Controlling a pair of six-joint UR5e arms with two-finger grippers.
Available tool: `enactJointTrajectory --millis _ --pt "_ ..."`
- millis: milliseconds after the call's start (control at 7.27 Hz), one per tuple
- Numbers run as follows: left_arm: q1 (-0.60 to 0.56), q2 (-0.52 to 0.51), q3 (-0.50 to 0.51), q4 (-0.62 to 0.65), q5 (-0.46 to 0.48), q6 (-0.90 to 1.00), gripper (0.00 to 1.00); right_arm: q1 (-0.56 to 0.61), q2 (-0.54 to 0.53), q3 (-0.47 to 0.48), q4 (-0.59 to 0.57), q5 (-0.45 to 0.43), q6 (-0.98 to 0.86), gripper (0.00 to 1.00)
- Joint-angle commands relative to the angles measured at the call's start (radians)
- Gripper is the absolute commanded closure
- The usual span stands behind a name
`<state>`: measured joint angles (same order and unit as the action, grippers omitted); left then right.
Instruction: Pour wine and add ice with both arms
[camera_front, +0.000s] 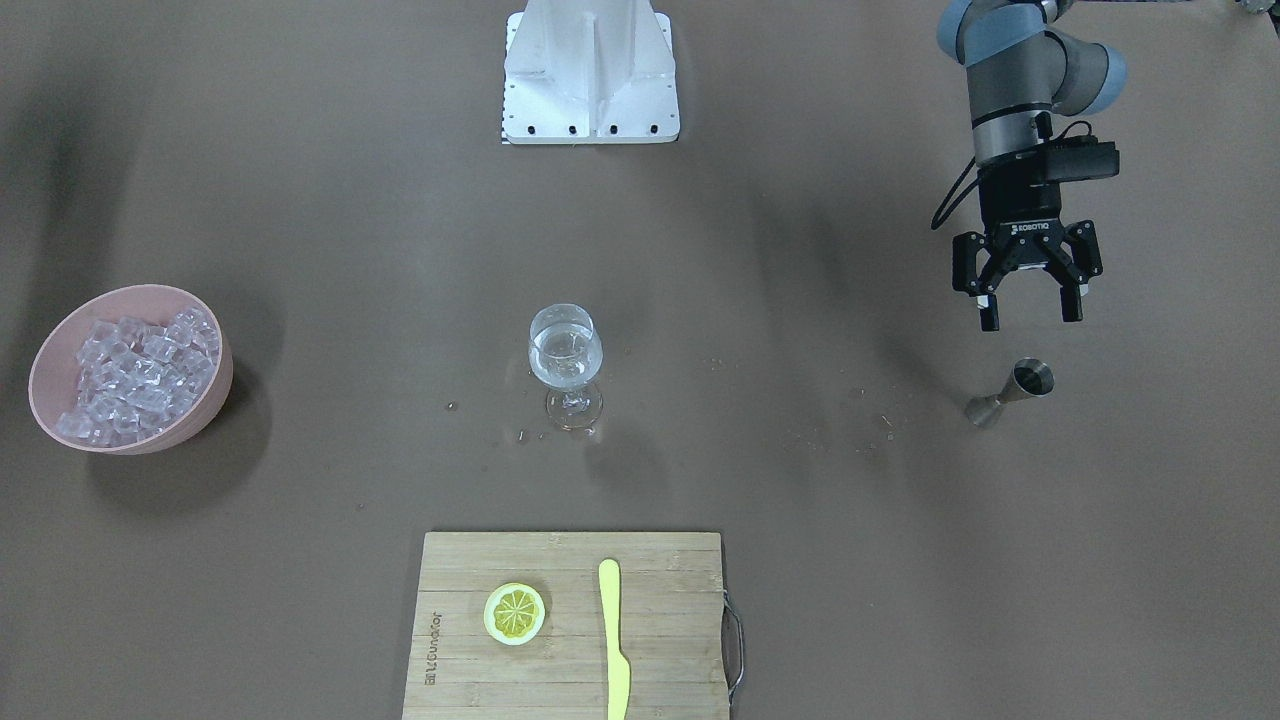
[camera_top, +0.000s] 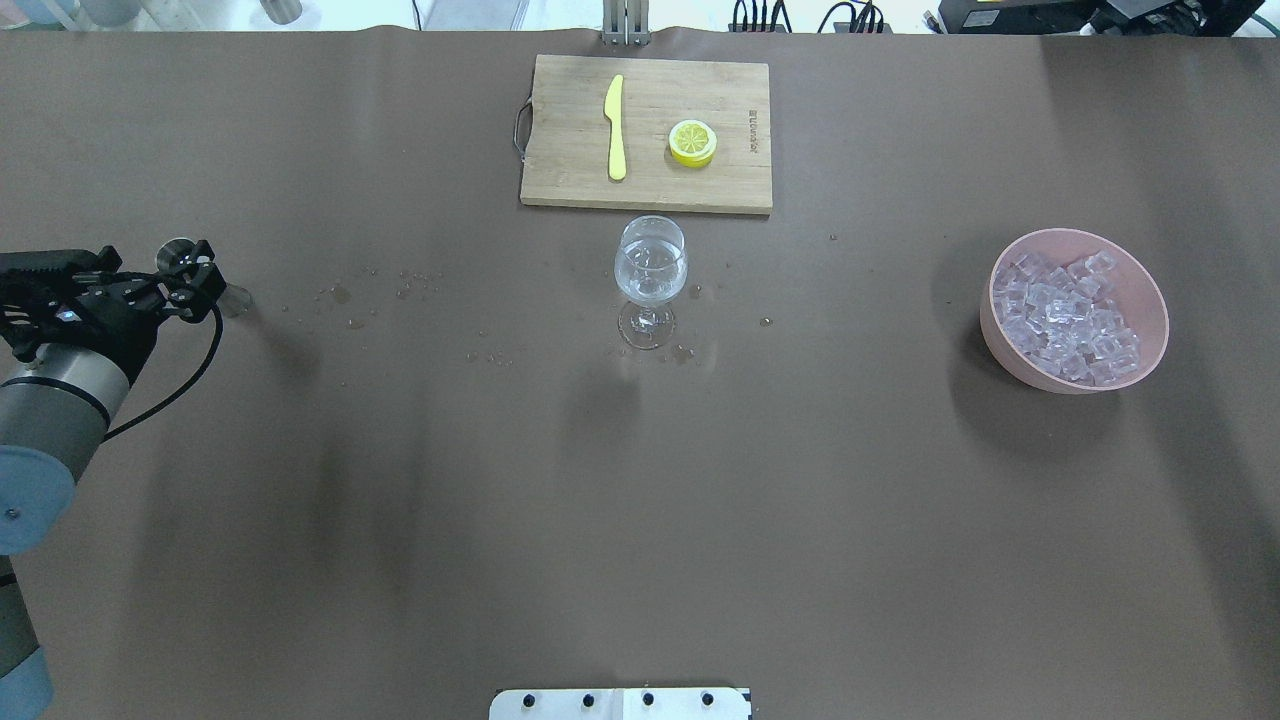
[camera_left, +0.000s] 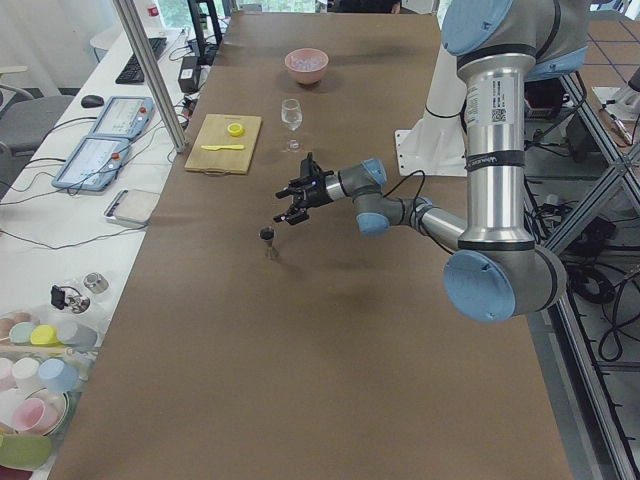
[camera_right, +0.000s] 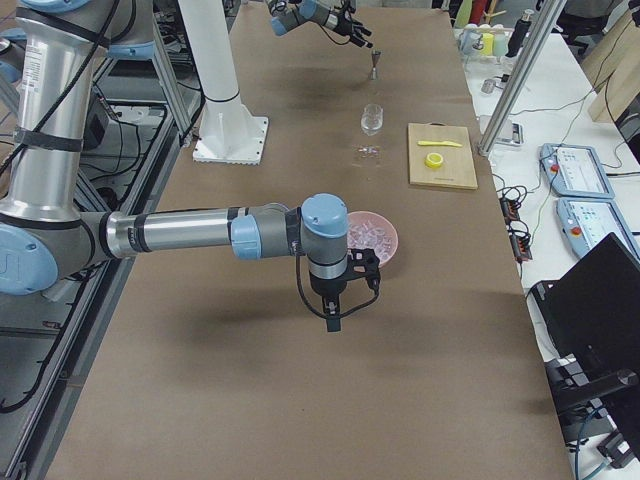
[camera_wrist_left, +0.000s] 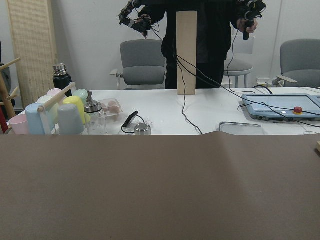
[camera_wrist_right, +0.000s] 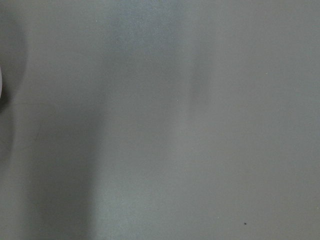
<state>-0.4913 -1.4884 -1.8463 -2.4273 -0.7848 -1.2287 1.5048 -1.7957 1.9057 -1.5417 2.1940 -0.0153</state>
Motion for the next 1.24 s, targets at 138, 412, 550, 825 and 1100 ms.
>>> enactJointTrajectory --millis 138,412,550,825,1100 --pt "0.007 -0.111 0.155 0.004 0.041 -0.135 0.02 0.000 0.001 0.001 0.000 0.001 0.001 0.00" --pt "0.005 -0.112 0.168 0.001 0.039 -0.130 0.02 0.000 0.001 0.001 0.000 0.001 0.002 0.00" --pt "0.004 -0.102 0.167 -0.001 0.033 -0.120 0.02 0.000 0.002 0.001 0.000 0.003 0.002 0.00" --pt "0.004 -0.101 0.135 -0.010 0.030 -0.080 0.02 0.000 0.004 0.001 0.000 0.003 0.002 0.00" --pt "-0.003 -0.093 0.131 -0.012 0.029 -0.071 0.02 0.000 0.006 -0.001 0.000 0.003 0.002 0.00"
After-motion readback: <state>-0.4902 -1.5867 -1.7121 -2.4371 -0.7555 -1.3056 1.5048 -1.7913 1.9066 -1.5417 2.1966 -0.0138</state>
